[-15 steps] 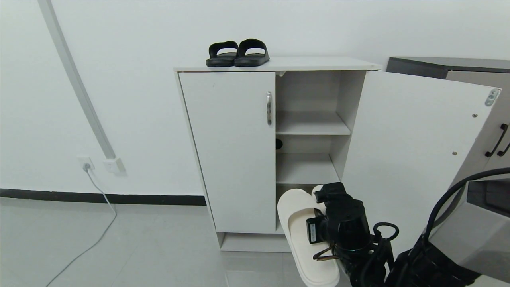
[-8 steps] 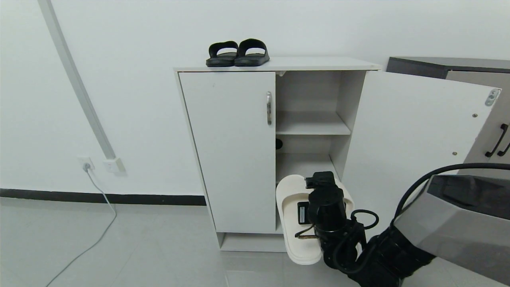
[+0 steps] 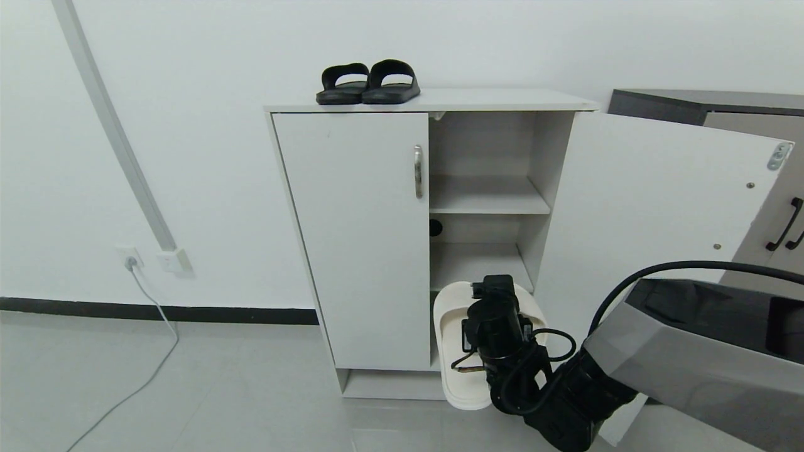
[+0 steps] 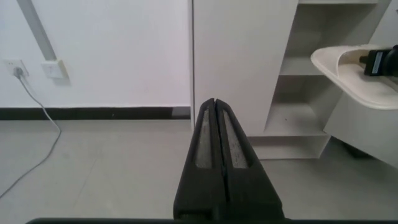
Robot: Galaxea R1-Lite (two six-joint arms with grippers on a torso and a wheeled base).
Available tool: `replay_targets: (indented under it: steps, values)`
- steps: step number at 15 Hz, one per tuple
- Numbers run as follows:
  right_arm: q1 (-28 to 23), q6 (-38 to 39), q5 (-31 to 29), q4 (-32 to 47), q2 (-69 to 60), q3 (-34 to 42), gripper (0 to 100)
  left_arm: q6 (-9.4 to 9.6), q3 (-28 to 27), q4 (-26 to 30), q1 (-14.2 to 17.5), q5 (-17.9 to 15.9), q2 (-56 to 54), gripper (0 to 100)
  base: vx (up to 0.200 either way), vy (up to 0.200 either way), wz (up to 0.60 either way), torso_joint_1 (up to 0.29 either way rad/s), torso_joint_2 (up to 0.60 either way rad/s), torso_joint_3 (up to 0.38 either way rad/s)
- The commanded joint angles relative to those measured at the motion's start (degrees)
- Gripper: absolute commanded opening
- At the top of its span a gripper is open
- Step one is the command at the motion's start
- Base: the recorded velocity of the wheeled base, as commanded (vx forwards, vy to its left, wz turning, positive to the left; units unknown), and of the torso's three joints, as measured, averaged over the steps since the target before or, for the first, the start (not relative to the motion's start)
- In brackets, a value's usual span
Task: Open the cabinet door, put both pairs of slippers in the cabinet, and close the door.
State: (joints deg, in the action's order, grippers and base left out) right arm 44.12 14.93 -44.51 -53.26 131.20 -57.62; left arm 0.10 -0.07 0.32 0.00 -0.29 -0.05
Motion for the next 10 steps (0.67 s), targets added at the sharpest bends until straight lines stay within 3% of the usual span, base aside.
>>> replay_targets:
  steps: [1, 7, 10]
  values:
    - [0.35, 0.01, -0.23, -0.18, 0.2, 0.14, 0, -0.19, -0.01, -0.05, 0.0, -0.06, 0.14, 0, 0.0, -0.2, 0.0, -0.002, 0.01, -0.007]
    - [2.46, 0.01, 0.12, -2.81, 0.99, 1.55, 0, -0.1, -0.01, -0.05, 0.0, -0.06, 0.14, 0, 0.0, 0.0, 0.0, 0.0, 0.0, 0.0]
    - [4.31, -0.34, 4.08, -5.71, 1.52, 3.04, 0, -0.1, -0.01, -0.05, 0.0, 0.03, 0.14, 0, 0.0, 0.0, 0.0, 0.0, 0.0, 0.0]
